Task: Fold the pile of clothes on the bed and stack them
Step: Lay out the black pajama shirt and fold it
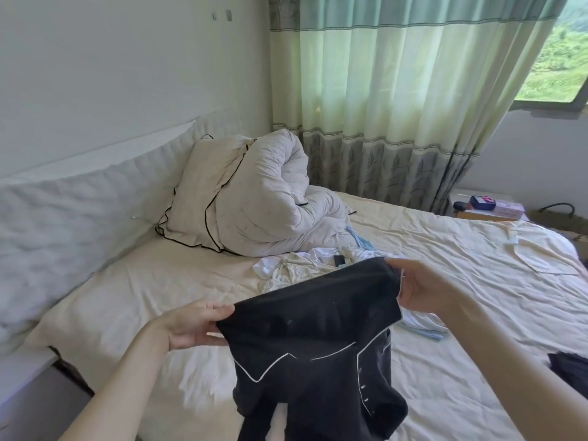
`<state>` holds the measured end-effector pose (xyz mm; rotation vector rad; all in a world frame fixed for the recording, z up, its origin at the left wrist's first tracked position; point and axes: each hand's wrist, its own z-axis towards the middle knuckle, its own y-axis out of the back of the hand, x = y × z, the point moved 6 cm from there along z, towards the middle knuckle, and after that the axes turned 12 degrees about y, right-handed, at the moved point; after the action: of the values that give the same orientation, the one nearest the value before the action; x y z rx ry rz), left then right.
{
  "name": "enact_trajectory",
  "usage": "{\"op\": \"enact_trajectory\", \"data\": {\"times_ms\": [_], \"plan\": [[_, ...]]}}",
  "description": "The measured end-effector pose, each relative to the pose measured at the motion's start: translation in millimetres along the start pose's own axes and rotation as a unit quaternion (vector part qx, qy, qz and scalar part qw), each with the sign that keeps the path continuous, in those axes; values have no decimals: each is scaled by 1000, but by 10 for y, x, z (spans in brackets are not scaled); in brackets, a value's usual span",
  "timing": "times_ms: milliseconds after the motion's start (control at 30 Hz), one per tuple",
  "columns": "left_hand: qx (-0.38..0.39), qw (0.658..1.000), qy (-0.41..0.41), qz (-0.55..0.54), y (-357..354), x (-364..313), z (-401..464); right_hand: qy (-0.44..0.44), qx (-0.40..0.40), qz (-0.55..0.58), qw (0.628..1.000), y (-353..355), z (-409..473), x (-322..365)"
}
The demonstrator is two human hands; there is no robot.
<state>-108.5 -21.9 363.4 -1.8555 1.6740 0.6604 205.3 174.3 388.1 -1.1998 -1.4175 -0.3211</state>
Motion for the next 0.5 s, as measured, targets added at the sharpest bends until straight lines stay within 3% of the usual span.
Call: {"op": "enact_trajectory", "data": {"times_ms": [167, 267, 400, 500], "plan": [[-54, 979, -86, -179, 166, -198, -43, -59, 65, -102, 991, -57, -142, -114], [-81, 980, -94, -156, 165, -352, -106, -90, 125, -185, 971, -99, -211, -220], [-81, 980, -118, -139, 17, -522, -136, -137, 226, -370, 891, -234, -325, -436], [-58, 978, -133, -148, -138, -558, -122, -80, 212, -438, 870, -296, -305, -442]]}}
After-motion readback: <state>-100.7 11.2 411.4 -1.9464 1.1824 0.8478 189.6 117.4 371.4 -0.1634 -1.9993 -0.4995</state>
